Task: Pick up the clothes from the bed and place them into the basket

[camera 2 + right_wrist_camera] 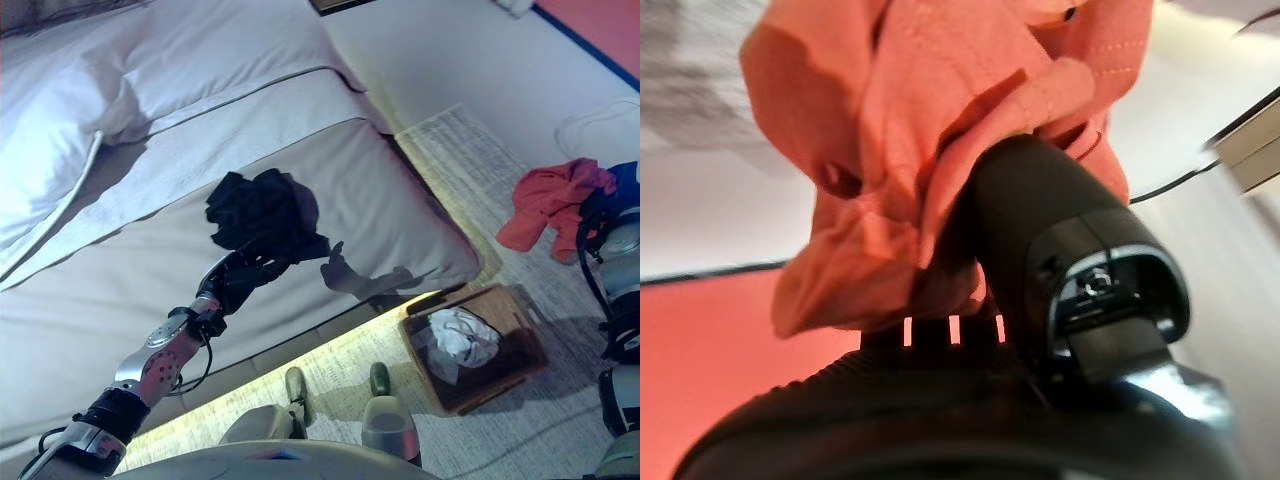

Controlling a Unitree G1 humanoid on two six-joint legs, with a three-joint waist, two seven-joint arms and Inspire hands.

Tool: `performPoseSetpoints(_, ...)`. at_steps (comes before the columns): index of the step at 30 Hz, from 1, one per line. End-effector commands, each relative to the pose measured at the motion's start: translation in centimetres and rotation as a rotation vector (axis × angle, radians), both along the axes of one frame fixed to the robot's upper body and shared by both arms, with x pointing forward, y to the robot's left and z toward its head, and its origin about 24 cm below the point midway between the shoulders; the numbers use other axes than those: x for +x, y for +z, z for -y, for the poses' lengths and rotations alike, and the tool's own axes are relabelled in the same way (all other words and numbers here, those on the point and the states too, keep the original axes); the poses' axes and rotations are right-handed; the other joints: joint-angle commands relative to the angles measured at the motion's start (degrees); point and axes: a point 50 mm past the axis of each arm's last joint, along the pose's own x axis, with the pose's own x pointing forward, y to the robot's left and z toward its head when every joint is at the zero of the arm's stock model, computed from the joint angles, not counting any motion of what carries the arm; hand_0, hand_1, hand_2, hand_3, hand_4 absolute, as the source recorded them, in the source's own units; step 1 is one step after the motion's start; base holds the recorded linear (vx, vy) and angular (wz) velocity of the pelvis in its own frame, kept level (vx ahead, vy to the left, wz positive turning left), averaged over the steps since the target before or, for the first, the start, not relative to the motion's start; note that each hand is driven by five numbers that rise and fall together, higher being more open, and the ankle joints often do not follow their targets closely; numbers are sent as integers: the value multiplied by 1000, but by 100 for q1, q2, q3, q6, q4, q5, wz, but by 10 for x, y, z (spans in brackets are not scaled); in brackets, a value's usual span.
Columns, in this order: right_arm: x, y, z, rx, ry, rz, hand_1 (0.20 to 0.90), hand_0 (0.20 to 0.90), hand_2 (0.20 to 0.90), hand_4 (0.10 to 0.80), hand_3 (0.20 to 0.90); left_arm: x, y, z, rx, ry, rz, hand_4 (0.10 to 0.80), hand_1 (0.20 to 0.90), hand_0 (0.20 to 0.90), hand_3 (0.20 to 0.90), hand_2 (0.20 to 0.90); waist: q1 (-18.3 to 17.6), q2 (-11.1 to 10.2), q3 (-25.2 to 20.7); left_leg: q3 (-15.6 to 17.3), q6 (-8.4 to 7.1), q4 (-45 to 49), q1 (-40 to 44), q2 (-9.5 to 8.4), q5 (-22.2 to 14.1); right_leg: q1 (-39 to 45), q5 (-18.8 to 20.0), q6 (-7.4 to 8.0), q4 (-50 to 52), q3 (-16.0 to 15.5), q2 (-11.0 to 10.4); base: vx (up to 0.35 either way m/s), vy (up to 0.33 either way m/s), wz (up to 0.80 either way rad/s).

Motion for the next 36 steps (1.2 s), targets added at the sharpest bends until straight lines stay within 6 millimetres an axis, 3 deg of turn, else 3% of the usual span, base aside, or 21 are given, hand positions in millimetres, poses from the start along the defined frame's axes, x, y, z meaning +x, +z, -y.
performPoseSetpoints(1,-3,19,6,-82,14,63,300,300,300,100,200,8,7,12,-66,-15,92,800,900,900,900,900,-80,50,-812,-152,-113,385,80,190,-751,-375,-309,-162,717,-196,278,-7,-21,-39)
performPoseSetpoints(10,-16,-48,-5,55,2,-88,300,300,300,100,200,7,1,15,-65,-50,70,800,900,900,900,900,-194,239,-663,4,-98,468,146,209,-829,-389,-302,-154,786,-57,283,-10,-48,-21)
performPoseSetpoints(20,-16,-70,-14,98,-1,-120,300,300,300,100,200,6,-2,18,-68,-80,68,800,900,900,900,900,-126,483,-570,-26,-72,336,112,156,-783,-438,-258,-130,687,-105,234,-5,-12,-1)
performPoseSetpoints(21,-16,-70,-14,98,2,-112,446,446,446,270,370,5,-3,17,-67,-79,66,800,900,900,900,900,-119,494,-566,-28,-72,335,107,154,-782,-437,-258,-131,678,-111,229,0,-32,2)
performPoseSetpoints(22,-16,-72,-16,100,3,-98,900,900,900,800,900,4,-3,16,-68,-81,64,800,900,900,900,900,-111,514,-565,-33,-73,352,92,149,-787,-444,-268,-131,687,-114,226,0,0,0)
performPoseSetpoints(31,-19,-84,-22,185,18,-111,900,900,900,800,900,1,-5,13,-71,-76,60,800,900,900,900,900,-58,521,-586,-130,-79,321,100,160,-773,-397,-300,-155,667,-161,233,14,-10,3)
performPoseSetpoints(36,-14,-78,-27,189,68,-92,900,900,900,800,900,0,-7,10,-74,-59,54,800,900,900,900,900,-12,455,-619,-209,-98,303,94,173,-761,-366,-324,-175,659,-203,239,19,-5,3)
